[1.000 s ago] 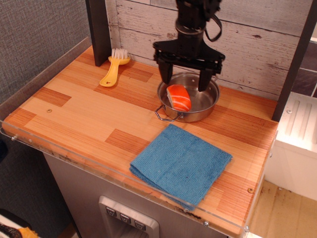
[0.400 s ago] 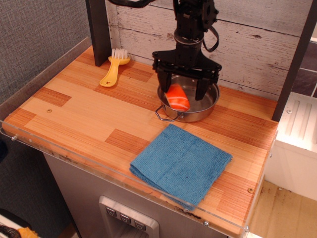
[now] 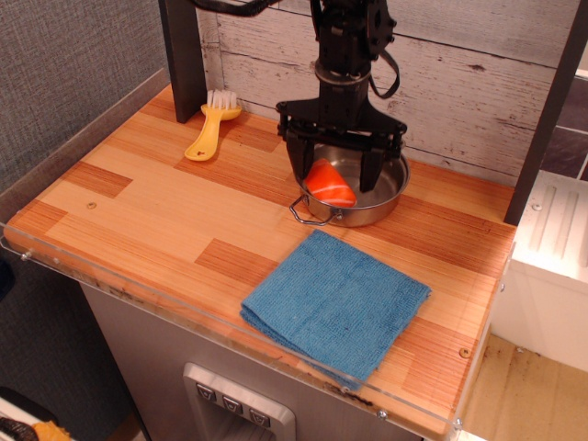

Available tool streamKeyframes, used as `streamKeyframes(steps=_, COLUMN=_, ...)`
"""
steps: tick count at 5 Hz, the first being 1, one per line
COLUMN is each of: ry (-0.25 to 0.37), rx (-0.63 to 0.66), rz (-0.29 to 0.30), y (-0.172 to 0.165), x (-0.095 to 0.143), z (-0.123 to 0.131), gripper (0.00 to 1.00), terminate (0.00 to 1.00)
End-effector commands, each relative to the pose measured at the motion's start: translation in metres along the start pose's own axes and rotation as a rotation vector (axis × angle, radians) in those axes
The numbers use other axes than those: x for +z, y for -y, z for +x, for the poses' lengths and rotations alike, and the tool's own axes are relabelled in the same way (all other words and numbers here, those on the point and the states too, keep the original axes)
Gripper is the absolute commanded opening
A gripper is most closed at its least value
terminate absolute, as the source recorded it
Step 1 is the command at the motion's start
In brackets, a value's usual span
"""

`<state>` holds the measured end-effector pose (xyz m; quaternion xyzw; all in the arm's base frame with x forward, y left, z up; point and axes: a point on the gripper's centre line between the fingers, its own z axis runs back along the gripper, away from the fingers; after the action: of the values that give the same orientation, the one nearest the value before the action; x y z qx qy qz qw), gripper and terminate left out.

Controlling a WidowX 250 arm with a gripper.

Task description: Place the red and white meat to the left of the silver pot.

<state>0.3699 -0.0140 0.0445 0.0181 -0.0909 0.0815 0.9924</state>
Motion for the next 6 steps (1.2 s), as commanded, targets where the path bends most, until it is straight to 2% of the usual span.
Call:
streamKeyframes(steps=1, ry=0.015, rx=0.000, rz=0.008, y=-0.007, x=0.001, z=0.006, gripper=1.00, terminate=0.00)
streamKeyframes(steps=3, ry=0.009, rx=0.004, rz=0.004, y=-0.005, x=-0.008, z=0.007, gripper=1.00, terminate=0.00)
streamKeyframes(steps=4, ry=0.017, rx=-0.001, rz=-0.010, y=-0.005, x=-0.011, z=0.007, gripper=0.00, terminate=0.00)
streamKeyframes(steps=5, ry=0.055, rx=0.001, rz=-0.036, y=-0.004, x=0.001, z=0.011, gripper=0.00, terminate=0.00)
streamKeyframes(steps=6, ry=0.133, rx=-0.008, rz=-0.109, y=-0.013, x=0.032, z=0.020, gripper=0.00, terminate=0.00)
